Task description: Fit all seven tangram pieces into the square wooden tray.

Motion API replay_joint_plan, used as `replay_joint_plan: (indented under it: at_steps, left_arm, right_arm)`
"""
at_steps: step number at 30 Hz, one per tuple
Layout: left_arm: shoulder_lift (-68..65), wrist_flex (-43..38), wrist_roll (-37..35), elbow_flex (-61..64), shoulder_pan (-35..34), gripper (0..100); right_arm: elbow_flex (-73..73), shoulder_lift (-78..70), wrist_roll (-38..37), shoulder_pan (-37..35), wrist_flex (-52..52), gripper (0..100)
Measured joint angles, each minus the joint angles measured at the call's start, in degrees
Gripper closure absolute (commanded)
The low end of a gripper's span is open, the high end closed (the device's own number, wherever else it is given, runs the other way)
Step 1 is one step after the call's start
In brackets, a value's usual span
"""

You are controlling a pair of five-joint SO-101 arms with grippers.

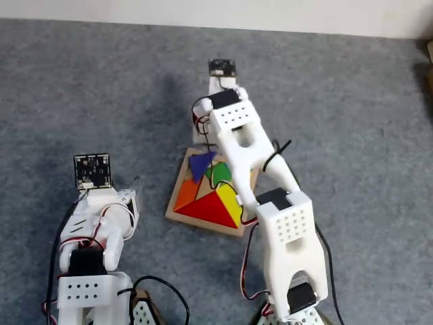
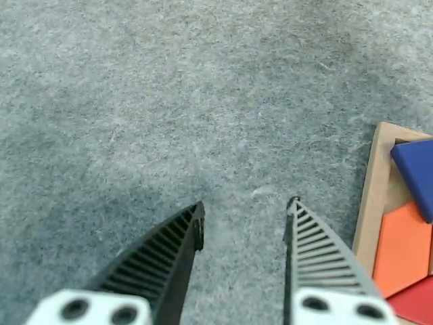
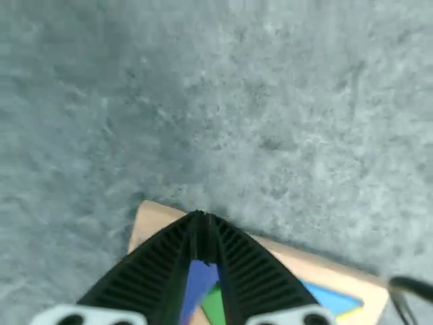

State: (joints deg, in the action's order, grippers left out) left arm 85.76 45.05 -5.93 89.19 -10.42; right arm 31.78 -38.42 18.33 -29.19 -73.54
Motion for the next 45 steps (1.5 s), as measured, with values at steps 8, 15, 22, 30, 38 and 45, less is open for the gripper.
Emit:
replay_joint_plan:
  at_steps: [8,15,22,30,38,45]
  left_arm:
    - [0.0,0.0,0.0,0.0,0.0,80]
    - [0.0,0.0,0.0,0.0,0.0,80]
    - [0.0,0.0,0.0,0.0,0.0,80]
    - [0.0,0.0,0.0,0.0,0.0,80]
    - [0.0,0.0,0.0,0.0,0.0,80]
    - [0.0,0.0,0.0,0.0,0.0,80]
  right_arm:
    - [0.3,-4.9,0.0,0.1,-1.8,99.4]
    - [1.3,-5.0,0.0,0.4,-9.5,99.4]
    - [3.3,-5.0,-0.1,-0.1,-11.8,99.4]
    - [3.3,-5.0,-0.1,-2.5,-18.2,99.4]
    - [3.5,-5.0,-0.1,-2.9,-19.3,99.4]
    - [6.4,-0.6,-0.1,-3.9,-19.3,99.4]
